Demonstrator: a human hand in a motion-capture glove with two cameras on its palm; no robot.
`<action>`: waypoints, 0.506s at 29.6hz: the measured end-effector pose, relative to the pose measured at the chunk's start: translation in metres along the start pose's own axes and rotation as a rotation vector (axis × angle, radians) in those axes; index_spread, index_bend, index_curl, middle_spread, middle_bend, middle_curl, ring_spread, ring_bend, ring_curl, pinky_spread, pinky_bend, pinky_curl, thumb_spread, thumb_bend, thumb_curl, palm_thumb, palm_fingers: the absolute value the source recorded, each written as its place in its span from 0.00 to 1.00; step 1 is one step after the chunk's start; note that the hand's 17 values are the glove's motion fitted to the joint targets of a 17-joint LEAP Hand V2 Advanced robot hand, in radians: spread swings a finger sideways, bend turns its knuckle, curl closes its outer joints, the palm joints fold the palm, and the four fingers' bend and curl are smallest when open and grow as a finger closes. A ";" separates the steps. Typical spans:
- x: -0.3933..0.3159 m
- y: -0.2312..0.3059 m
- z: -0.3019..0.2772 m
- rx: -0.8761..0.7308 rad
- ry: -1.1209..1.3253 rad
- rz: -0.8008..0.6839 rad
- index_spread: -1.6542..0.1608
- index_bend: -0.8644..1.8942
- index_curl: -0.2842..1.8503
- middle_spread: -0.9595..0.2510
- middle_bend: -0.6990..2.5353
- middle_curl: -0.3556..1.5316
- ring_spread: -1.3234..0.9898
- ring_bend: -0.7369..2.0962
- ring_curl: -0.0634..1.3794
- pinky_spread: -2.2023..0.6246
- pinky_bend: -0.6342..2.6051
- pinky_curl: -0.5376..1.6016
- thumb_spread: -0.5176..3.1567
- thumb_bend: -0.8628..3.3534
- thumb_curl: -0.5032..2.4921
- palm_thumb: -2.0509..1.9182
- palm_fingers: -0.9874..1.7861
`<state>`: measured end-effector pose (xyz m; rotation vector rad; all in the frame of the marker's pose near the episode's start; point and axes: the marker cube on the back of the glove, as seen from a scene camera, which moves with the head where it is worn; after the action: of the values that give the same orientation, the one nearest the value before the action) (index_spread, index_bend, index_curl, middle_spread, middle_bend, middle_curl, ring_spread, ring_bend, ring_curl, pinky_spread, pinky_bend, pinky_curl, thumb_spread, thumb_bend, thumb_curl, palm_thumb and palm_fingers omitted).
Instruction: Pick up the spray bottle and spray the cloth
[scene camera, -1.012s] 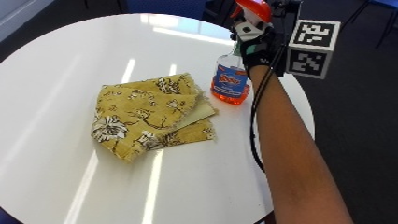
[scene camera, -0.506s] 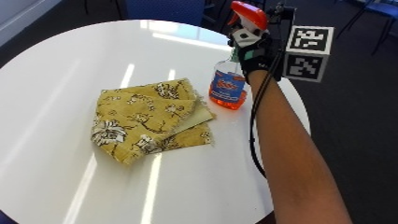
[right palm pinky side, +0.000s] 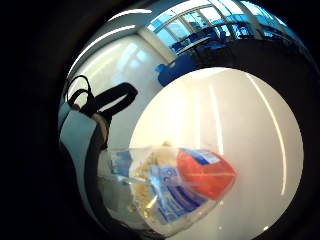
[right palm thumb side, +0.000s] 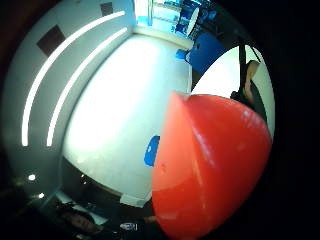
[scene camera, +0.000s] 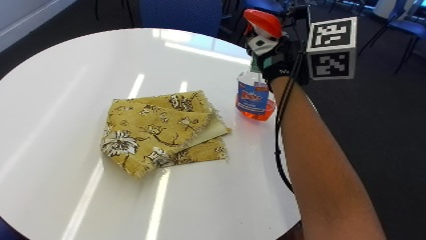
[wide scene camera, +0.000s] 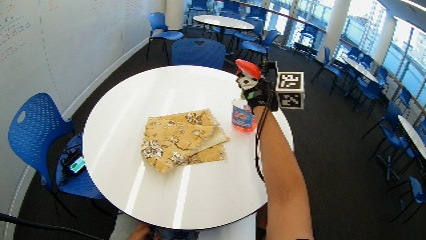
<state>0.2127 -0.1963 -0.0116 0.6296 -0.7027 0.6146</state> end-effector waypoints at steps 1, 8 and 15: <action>-0.001 -0.001 -0.001 -0.008 0.003 -0.001 0.74 0.38 0.37 0.61 0.39 0.45 0.48 0.48 0.36 0.67 0.34 0.44 0.23 0.20 0.42 0.76 0.84; -0.010 -0.006 -0.014 -0.074 0.070 -0.047 0.74 0.38 0.37 0.61 0.38 0.45 0.48 0.48 0.36 0.68 0.35 0.44 0.23 0.20 0.42 0.76 0.84; -0.021 -0.007 -0.014 -0.276 0.260 -0.181 0.75 0.38 0.38 0.61 0.39 0.45 0.49 0.48 0.36 0.68 0.34 0.45 0.23 0.20 0.42 0.76 0.83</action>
<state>0.2102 -0.1967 -0.0377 0.3442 -0.4695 0.4127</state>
